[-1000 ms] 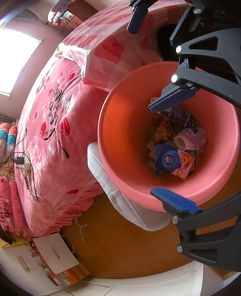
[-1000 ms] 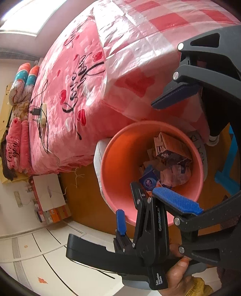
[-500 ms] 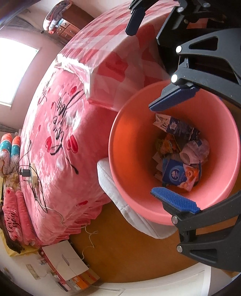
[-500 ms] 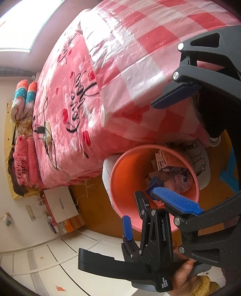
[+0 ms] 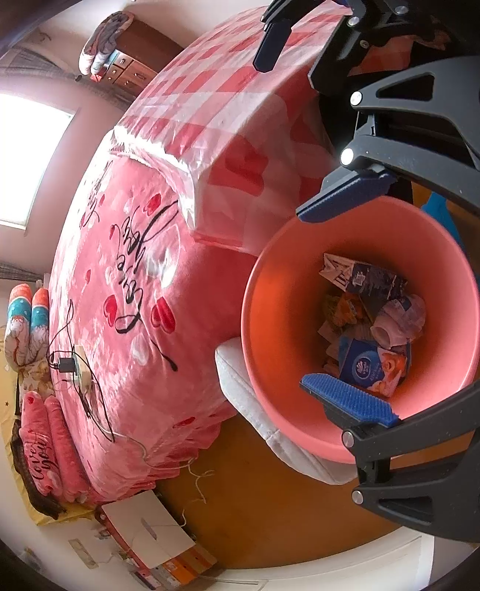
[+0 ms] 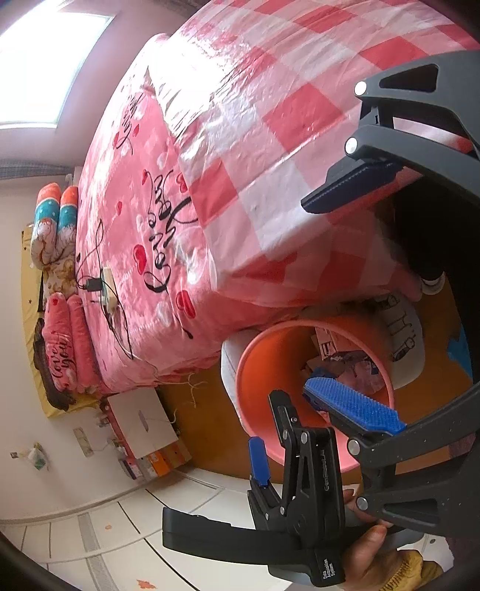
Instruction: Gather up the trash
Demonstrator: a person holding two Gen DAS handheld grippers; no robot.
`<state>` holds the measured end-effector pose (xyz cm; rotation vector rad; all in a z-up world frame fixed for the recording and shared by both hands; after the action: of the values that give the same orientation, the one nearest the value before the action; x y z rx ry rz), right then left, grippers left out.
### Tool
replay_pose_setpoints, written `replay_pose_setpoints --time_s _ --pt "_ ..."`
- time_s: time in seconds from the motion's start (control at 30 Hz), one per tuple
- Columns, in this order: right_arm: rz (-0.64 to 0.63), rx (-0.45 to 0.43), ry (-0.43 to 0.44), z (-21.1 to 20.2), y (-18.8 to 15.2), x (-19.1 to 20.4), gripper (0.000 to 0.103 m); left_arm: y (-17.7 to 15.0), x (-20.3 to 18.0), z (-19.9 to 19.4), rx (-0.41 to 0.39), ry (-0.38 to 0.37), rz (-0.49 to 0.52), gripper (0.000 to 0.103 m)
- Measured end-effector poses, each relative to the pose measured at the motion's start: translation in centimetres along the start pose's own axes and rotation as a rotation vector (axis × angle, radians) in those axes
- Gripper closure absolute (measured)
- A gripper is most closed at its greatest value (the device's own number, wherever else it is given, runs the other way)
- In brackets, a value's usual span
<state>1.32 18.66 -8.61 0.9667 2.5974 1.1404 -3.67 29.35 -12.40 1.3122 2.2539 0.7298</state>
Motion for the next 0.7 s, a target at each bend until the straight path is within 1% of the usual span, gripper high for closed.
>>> replay_pose_setpoints --time_s 0.4,0.7 --pt "0.063 -0.03 -0.032 -1.7 -0.6 -2.8 0.013 0.8 -3.6 -0.2 -0.005 -0.019 0.071 0.018" --pt "0.121 -0.062 -0.068 -3.1 -1.4 -6.0 0.013 1.4 -6.8 -0.3 -0.009 -0.04 0.12 0.018"
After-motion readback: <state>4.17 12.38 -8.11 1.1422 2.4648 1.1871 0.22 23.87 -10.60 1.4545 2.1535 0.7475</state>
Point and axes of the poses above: each gripper's, at about its wrist camera, not at the fingertips, and z roughly the way its jaws point, x to its left, y to its top, the point moved 7 cm from there along z, roughly the way its jaws point, and after that the axes turned 5 degrees about -x, right-handed, at the moved point
